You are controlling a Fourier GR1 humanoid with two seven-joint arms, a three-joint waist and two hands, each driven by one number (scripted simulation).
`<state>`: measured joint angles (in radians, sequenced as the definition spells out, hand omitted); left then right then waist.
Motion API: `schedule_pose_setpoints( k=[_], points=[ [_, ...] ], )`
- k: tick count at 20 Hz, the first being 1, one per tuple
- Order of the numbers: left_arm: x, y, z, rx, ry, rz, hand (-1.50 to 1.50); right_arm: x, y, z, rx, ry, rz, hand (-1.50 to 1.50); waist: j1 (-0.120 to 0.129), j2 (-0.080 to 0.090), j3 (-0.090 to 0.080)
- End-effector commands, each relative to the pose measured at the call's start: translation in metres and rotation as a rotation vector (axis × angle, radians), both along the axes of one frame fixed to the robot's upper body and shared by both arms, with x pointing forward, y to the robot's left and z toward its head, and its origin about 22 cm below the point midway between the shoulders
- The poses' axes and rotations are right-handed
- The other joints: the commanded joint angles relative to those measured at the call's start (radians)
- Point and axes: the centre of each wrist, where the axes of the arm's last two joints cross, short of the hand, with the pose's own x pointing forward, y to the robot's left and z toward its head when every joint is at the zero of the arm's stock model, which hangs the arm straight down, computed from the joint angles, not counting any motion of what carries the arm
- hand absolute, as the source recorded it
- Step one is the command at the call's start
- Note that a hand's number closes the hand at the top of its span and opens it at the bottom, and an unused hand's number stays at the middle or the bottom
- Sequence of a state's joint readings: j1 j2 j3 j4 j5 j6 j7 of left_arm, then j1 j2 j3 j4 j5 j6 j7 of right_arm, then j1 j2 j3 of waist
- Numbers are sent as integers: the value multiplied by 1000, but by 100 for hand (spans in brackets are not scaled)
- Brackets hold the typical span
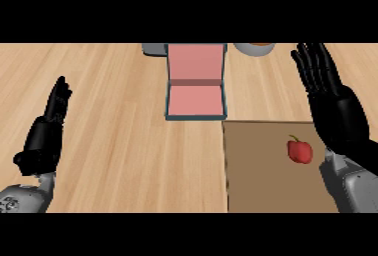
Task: Pick the bell pepper from the tray and place it in the cardboard box
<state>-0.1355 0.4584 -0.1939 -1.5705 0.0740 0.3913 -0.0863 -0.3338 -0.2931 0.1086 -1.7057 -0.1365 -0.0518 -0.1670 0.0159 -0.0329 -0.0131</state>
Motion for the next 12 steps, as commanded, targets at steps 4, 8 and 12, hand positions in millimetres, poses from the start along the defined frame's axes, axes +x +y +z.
schedule_pose_setpoints(
  k=[4, 8, 12],
  points=[
    [-10, 10, -18, 4, 178, 54, 0, 14, -46, 3, 96, -85, -224, -150, -11, 37, 15],
    [-28, 13, -45, -24, 288, 65, 0, -5, -123, -29, -292, 51, -720, 150, -51, 60, 3],
    [-27, 10, -41, -34, 314, 33, 0, -17, -84, -104, 145, 67, -863, -150, -16, 39, 17]
  ],
)
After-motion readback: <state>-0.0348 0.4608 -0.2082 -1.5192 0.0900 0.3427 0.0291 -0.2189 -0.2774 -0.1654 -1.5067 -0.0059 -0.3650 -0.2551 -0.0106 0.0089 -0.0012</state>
